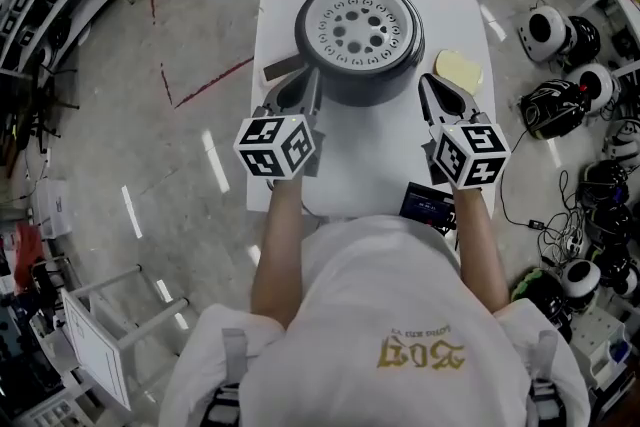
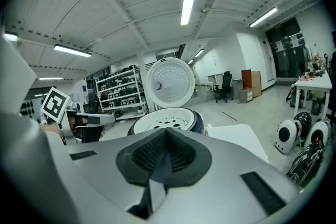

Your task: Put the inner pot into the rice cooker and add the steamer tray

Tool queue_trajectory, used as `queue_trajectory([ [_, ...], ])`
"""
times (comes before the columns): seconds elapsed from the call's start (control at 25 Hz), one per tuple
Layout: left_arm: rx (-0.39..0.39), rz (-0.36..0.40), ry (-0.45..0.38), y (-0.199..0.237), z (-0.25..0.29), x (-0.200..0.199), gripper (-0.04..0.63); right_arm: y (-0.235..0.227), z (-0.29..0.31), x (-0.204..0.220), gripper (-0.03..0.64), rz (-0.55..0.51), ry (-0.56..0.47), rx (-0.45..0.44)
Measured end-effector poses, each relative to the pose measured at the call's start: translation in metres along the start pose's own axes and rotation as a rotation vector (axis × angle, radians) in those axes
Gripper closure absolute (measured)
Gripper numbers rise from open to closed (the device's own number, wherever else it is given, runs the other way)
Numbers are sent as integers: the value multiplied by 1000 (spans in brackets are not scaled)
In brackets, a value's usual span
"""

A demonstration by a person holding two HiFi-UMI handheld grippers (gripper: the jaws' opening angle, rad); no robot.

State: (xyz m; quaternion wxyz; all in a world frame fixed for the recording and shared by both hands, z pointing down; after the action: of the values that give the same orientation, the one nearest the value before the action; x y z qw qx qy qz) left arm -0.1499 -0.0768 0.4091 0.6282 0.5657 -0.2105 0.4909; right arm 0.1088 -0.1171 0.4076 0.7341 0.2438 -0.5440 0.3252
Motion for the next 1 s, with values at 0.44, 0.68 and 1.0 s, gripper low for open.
queue_trajectory([
  [0.44,-5,-4,12,0,-12,8,580,8,-8,8,606,27,9,8],
  [0.68,-7,-12,9,2,-15,9,580,10,-10,15,606,46,27,6],
  [1.0,-3,-20,18,-1,-15,13,580,8,-12,18,606,69,25,2],
])
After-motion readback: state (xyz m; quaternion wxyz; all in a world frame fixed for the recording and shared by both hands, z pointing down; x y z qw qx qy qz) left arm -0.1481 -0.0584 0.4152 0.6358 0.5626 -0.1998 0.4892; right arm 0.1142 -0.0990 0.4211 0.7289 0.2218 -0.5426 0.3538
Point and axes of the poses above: the fingertips, and each gripper's own axes: z forward along the fingers, y to its left, x out of its underside, the point moved 8 cm from there along -z, backward along the fingers, and after that the axes turned 13 degrees about -z, right-handed, at the moved point
